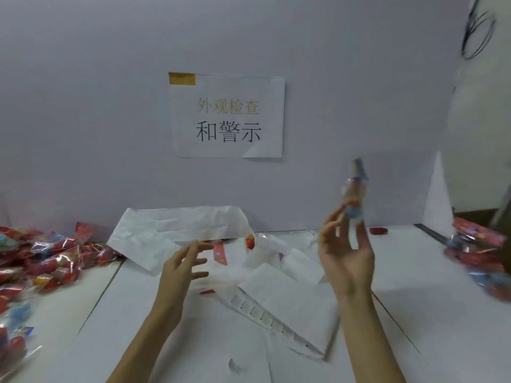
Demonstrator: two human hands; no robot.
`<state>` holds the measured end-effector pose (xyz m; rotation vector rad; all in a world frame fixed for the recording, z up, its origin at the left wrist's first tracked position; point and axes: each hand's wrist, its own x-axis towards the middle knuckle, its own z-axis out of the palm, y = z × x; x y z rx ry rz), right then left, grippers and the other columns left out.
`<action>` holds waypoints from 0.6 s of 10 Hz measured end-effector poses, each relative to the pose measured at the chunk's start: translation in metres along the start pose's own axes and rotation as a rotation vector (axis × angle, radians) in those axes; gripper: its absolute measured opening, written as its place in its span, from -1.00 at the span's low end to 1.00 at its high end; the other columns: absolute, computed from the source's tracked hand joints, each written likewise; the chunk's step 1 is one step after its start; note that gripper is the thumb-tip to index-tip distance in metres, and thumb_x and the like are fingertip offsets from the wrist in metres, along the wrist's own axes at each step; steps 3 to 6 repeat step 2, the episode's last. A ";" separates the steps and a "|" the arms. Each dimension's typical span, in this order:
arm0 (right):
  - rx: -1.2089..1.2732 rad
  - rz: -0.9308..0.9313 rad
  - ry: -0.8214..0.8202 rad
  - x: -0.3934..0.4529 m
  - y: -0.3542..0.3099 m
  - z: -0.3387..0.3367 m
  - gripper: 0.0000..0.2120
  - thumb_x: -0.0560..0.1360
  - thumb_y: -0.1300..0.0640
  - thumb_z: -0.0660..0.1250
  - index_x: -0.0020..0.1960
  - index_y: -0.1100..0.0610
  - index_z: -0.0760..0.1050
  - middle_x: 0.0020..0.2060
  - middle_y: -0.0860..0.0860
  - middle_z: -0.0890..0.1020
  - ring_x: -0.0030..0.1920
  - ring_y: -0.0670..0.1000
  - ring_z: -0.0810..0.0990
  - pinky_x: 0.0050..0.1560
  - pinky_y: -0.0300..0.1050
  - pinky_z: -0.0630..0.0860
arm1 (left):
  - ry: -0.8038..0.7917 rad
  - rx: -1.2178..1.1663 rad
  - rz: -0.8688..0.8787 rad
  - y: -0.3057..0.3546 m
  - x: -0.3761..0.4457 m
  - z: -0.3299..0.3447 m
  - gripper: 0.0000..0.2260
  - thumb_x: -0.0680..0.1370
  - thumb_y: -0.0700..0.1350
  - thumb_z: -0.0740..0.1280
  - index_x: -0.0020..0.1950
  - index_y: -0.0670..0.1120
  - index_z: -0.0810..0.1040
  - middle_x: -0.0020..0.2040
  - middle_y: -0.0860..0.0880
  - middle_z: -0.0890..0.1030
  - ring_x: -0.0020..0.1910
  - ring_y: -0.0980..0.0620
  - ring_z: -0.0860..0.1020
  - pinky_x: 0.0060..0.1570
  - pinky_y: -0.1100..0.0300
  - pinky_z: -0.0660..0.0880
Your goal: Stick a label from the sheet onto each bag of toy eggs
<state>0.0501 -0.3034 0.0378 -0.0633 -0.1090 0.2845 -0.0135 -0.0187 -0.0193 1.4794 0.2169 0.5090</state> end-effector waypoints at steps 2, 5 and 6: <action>0.178 -0.027 -0.074 -0.007 -0.039 -0.018 -0.53 0.73 0.00 0.19 0.55 0.24 0.39 0.45 0.16 0.54 0.35 0.13 0.60 0.20 0.06 0.63 | 0.061 0.017 -0.052 0.000 0.007 0.000 -0.58 0.70 0.15 0.21 0.00 -0.10 0.74 -0.03 0.01 0.75 0.02 -0.11 0.68 -0.10 0.05 0.60; 0.178 -0.027 -0.074 -0.007 -0.039 -0.018 -0.53 0.73 0.00 0.19 0.55 0.24 0.39 0.45 0.16 0.54 0.35 0.13 0.60 0.20 0.06 0.63 | 0.061 0.017 -0.052 0.000 0.007 0.000 -0.58 0.70 0.15 0.21 0.00 -0.10 0.74 -0.03 0.01 0.75 0.02 -0.11 0.68 -0.10 0.05 0.60; 0.178 -0.027 -0.074 -0.007 -0.039 -0.018 -0.53 0.73 0.00 0.19 0.55 0.24 0.39 0.45 0.16 0.54 0.35 0.13 0.60 0.20 0.06 0.63 | 0.061 0.017 -0.052 0.000 0.007 0.000 -0.58 0.70 0.15 0.21 0.00 -0.10 0.74 -0.03 0.01 0.75 0.02 -0.11 0.68 -0.10 0.05 0.60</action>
